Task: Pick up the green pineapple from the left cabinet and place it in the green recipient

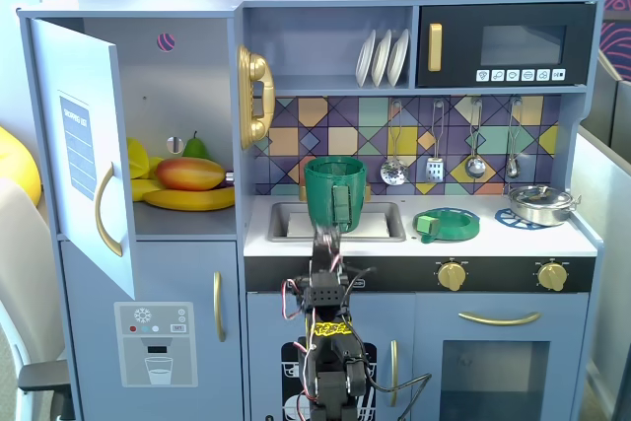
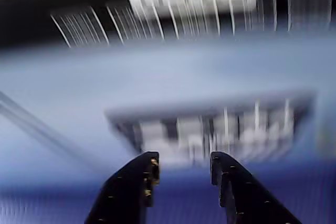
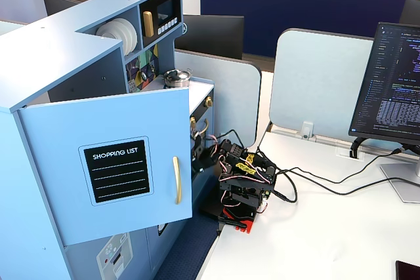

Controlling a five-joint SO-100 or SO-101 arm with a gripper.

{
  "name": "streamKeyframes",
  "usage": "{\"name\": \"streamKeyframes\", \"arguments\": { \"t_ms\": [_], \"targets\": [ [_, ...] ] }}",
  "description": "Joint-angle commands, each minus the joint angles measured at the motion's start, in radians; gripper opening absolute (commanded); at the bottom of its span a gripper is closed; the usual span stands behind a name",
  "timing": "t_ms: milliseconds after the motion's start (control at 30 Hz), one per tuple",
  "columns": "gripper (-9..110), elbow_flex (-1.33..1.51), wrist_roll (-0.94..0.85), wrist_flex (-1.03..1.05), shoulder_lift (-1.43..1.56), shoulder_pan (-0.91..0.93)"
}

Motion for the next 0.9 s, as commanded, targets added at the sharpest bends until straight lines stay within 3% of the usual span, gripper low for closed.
{"name": "streamKeyframes", "arguments": {
  "t_ms": [0, 100, 567, 867],
  "targets": [
    [0, 0.107, 0.089, -0.008, 0.029, -0.015],
    [0, 0.201, 0.063, -0.029, 0.031, 0.006],
    [0, 0.201, 0.081, 0.445, 0.031, 0.008],
    [0, 0.201, 0.117, 0.534, 0.031, -0.012]
  ]
}}
